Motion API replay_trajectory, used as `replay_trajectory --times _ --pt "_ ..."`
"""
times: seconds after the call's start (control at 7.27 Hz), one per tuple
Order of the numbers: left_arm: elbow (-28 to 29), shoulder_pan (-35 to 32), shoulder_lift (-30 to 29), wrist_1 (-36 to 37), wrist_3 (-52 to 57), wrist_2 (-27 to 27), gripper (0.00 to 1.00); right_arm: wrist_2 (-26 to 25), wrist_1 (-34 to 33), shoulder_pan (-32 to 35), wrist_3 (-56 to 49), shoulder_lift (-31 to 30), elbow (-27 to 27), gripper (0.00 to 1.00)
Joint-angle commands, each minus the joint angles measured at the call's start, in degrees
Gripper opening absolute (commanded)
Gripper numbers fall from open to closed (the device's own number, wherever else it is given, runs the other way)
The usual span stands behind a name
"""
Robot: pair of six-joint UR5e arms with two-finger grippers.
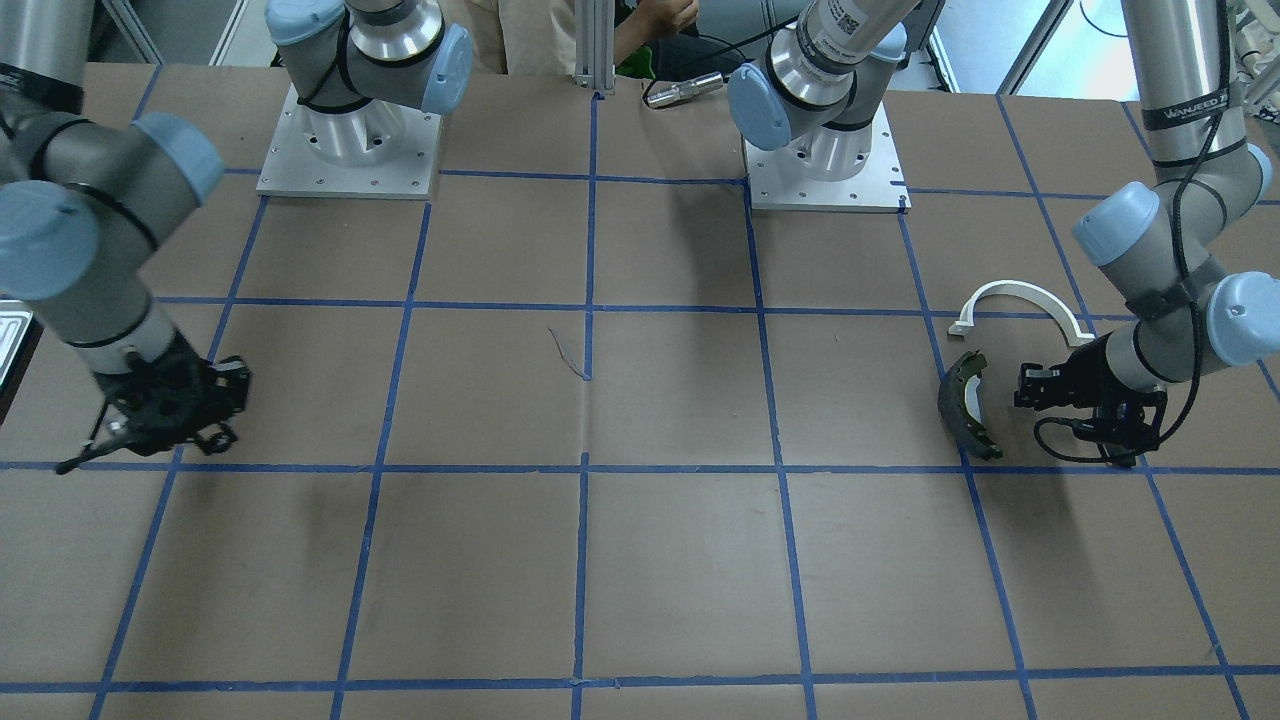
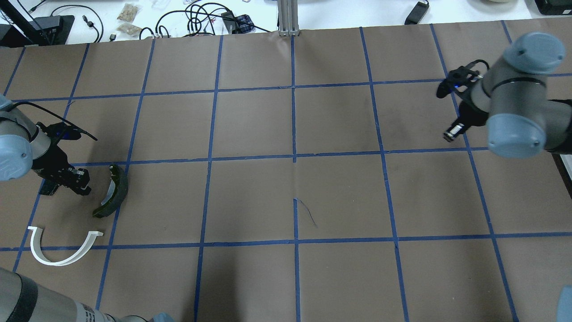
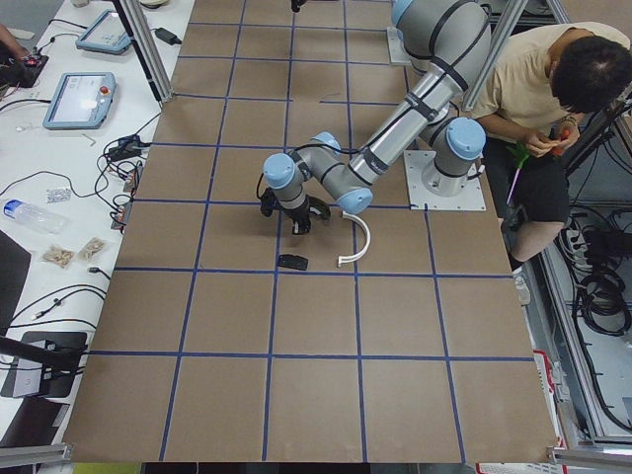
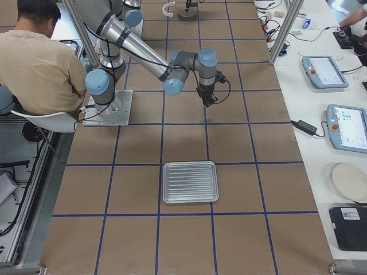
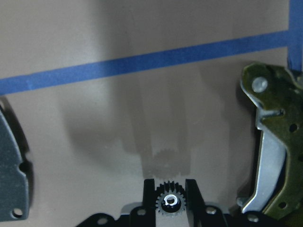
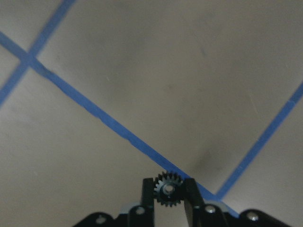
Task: Place bearing gear from tray to pile
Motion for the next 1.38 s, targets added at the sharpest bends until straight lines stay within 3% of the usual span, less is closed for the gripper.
replay_trajectory --times 0.0,0.14,0.41,0.69,0.83,0.96,1.1,1.24 --pt "-0.1 0.0 0.0 -0.6 -0.3 0.0 0.84 -0.1 -0.5 18.8 31.8 1.4 -0.2 0.0" --pt "0.0 -0.1 0.3 -0.6 -0.5 0.0 0.95 -0.1 -0.9 25.9 43.3 3.5 -0.4 0.0" --pt "1.0 -0.2 2.1 -0.8 -0.7 0.2 1.0 2.0 -0.5 38.6 62.4 6.7 -4.3 0.0" --pt "7.4 -0.9 4.1 -8.3 -1.8 0.2 1.0 6.4 -1.2 40.1 65.0 8.1 -6.6 0.04" --pt "12.9 -1.5 3.9 -15.3 -3.6 0.1 1.0 6.2 -1.3 39.9 66.5 9.4 -7.1 0.6" --pt "17.6 -3.4 3.7 -21.7 -6.3 0.0 1.0 5.9 -2.3 39.8 67.1 9.3 -7.6 0.95" --pt "20.4 -6.3 4.2 -25.1 -9.9 0.0 1.0 5.7 -2.8 36.9 65.5 8.1 -8.6 1.0" --pt "21.3 -10.0 5.1 -27.1 -13.3 -0.1 1.0 5.4 4.0 30.5 60.0 6.3 -11.6 1.0"
